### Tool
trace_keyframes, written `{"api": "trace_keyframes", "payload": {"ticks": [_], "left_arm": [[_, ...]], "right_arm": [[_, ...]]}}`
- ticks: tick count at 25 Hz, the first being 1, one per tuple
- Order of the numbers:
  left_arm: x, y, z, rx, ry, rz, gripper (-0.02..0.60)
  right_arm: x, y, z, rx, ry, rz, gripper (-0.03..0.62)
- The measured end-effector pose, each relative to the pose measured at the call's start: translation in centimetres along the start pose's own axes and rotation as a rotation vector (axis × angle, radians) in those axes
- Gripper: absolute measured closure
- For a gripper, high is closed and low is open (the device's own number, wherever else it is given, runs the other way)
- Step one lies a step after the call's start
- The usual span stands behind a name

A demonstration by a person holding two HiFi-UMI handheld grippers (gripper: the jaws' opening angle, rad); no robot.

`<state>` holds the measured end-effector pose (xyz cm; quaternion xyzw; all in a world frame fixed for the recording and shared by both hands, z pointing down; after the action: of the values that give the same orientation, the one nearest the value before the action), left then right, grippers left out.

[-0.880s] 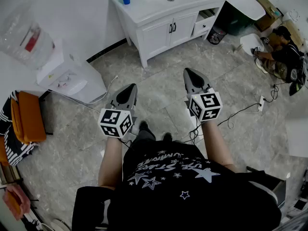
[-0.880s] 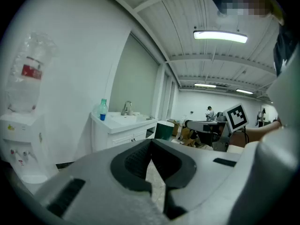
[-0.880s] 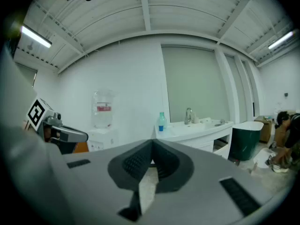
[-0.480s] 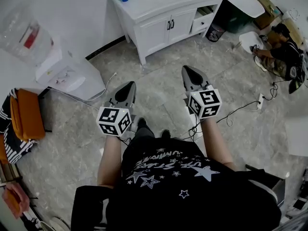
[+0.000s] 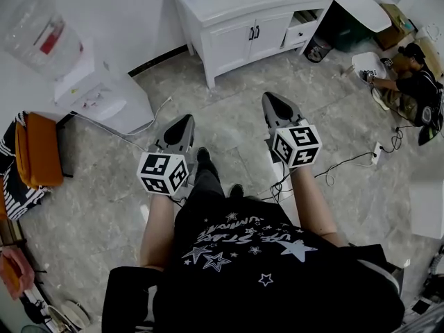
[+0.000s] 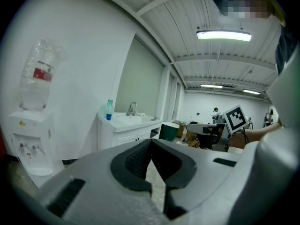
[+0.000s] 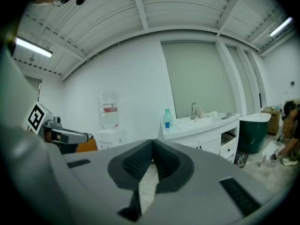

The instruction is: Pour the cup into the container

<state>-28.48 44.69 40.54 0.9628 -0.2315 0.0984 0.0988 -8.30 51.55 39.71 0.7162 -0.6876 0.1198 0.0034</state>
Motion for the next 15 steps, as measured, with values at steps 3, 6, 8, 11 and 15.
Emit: {"api": "trace_keyframes", "payload": {"ticks": [3, 6, 8, 11, 15], "left_arm": [[0.6, 0.8, -0.4, -0.005, 0.008, 0.0, 0.571], [1.8, 2.3, -0.5, -0.013, 0.018, -0.003, 0.571], [2.8, 3.5, -0.5, -0.019, 0.023, -0.003, 0.572], [4.8, 5.2, -0.1, -0.027, 0.022, -0.004, 0.571], [8.3, 8.3, 0.4, -0.039, 0.031, -0.014, 0.572]], "right_arm": [[1.3, 0.0, -0.5, 0.026, 0.004, 0.015, 0.522], [3.1, -0.2, -0.6, 0.036, 0.01, 0.023, 0.45], [4.3, -0.4, -0.8, 0.018, 0.019, 0.031, 0.4], [6.6, -0.9, -1.1, -0.026, 0.049, 0.054, 0.302], [10.7, -2.1, -0.9, -0.05, 0.068, 0.057, 0.23]]}}
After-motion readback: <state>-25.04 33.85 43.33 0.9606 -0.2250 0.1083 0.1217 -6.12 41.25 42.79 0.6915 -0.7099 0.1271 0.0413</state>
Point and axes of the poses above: the fingertips, and each gripper's own axes: x forward along the fingers, y to its left, z out of its top, the point moved 1 cm from there along -x, backward along the fingers, and after that the axes turned 1 degree about x, right-handed, at the moved point
